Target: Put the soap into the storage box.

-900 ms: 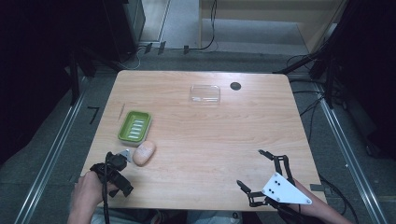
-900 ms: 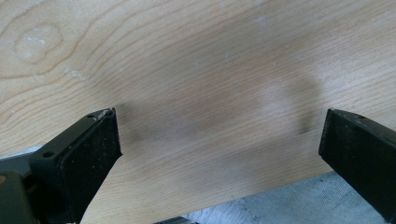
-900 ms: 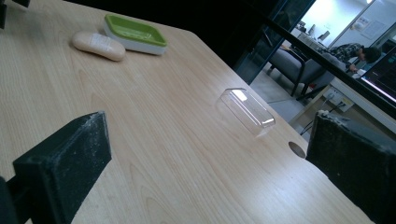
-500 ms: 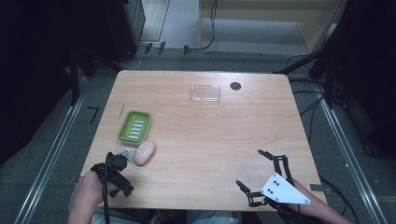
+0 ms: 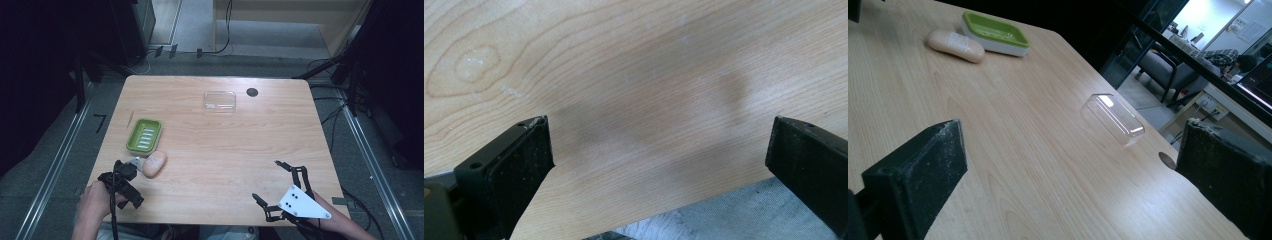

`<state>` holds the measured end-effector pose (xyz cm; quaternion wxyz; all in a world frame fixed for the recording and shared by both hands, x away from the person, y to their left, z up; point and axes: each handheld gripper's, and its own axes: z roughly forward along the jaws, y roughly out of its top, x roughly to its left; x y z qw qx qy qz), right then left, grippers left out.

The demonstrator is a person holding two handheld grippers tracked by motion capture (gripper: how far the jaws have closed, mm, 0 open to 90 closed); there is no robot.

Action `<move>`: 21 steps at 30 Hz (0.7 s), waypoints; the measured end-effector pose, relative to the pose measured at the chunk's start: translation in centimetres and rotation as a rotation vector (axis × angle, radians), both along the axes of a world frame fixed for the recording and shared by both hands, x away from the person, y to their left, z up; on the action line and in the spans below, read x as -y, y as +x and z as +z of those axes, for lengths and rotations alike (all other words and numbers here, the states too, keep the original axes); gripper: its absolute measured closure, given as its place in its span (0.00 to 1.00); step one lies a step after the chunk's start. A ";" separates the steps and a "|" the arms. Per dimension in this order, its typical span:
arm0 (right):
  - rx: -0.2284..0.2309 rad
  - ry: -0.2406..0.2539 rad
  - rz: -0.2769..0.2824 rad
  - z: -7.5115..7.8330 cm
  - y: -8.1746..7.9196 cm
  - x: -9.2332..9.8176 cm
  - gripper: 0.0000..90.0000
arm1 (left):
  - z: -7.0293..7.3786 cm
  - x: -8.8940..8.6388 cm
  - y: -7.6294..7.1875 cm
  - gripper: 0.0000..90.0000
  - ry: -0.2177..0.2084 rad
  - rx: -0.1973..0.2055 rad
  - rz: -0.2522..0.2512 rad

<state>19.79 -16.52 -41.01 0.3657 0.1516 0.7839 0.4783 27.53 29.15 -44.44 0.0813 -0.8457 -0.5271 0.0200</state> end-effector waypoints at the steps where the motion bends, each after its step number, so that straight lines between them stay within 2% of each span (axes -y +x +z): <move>1: 0.000 0.000 0.000 0.0 0.0 0.0 0.00 | 0.0 0.0 0.0 0.00 0.000 0.001 0.001; 21: -0.001 -0.007 0.002 0.0 0.0 -0.1 0.00 | 0.8 -0.1 1.7 0.00 -0.018 -0.001 -0.008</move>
